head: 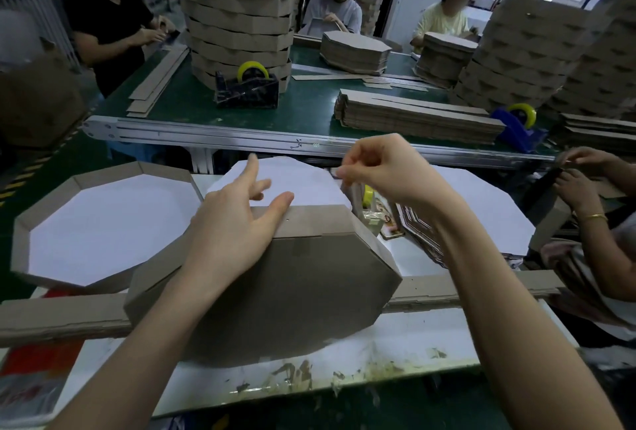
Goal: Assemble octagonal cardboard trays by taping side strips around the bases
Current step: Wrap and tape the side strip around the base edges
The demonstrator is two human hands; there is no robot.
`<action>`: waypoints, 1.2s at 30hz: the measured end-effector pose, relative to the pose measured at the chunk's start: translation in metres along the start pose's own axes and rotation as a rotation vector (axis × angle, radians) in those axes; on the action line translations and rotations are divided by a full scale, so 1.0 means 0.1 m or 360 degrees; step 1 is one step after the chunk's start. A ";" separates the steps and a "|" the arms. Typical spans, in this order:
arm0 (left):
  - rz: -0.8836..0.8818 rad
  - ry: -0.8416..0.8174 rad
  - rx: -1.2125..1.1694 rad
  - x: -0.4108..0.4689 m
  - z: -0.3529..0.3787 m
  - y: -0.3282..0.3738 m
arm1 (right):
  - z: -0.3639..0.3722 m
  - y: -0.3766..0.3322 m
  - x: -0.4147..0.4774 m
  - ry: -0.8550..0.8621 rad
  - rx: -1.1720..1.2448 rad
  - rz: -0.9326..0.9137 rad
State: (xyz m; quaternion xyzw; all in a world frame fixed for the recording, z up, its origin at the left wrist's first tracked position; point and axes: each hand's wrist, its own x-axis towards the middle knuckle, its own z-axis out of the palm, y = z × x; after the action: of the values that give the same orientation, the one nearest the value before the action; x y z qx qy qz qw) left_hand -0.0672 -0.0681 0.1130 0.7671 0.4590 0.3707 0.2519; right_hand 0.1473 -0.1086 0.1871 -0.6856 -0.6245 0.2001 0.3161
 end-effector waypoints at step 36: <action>0.0728 -0.0440 0.0961 -0.08 -0.07 -0.02 | 0.14 0.35 -0.09 -0.0531 0.0036 0.0141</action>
State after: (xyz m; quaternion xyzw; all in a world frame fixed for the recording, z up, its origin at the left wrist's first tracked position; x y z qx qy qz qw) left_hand -0.0764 -0.0742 0.1135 0.9316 0.3266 0.1591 -0.0145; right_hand 0.1624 -0.1151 0.1515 -0.6662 -0.6351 0.3318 0.2067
